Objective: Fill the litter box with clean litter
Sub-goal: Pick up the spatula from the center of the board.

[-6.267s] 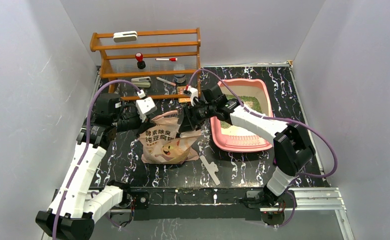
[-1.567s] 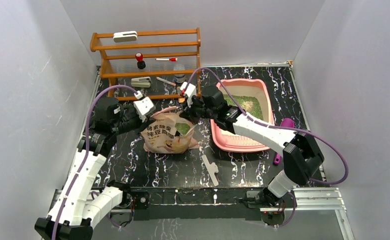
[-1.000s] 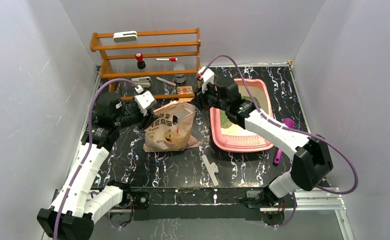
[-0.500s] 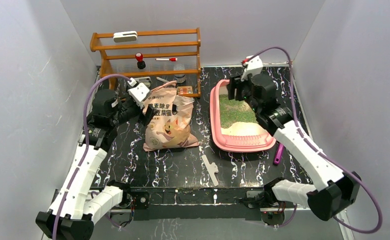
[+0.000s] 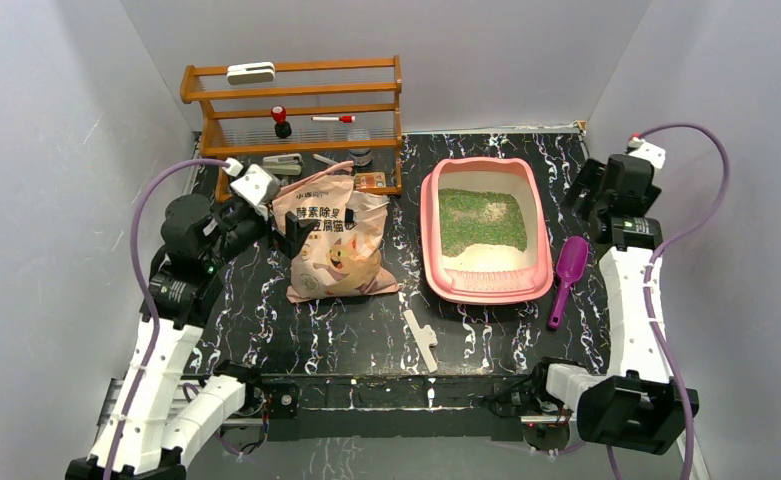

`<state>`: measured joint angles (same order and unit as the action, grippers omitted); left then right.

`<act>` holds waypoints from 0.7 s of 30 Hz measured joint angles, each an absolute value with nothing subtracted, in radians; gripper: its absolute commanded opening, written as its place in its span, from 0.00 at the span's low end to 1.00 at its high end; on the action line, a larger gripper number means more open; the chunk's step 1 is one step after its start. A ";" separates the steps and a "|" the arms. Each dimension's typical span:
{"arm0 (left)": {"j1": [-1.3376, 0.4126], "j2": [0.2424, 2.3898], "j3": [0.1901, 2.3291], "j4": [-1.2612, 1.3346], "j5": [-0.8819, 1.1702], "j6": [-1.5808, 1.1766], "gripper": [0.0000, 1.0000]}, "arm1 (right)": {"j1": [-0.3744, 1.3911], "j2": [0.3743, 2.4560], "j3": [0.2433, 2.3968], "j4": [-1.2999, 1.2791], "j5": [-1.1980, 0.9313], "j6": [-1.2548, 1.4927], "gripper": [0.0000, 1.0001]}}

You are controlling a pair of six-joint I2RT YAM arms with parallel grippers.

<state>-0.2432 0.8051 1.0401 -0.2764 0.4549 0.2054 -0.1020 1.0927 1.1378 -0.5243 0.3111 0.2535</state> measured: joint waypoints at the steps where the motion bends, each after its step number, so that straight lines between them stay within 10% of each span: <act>1: -0.243 0.797 1.038 -0.271 0.453 0.188 0.98 | -0.130 1.094 1.138 -0.550 0.312 0.268 0.97; 21: -0.243 0.922 1.208 -0.495 0.311 -0.159 0.98 | -0.332 1.076 0.827 -0.583 0.318 0.464 0.87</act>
<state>-0.2432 0.9218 1.2076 -0.4953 0.3107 -0.1593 -0.3325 1.0760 0.8268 -0.5827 0.3183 0.4644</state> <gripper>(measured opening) 0.983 0.922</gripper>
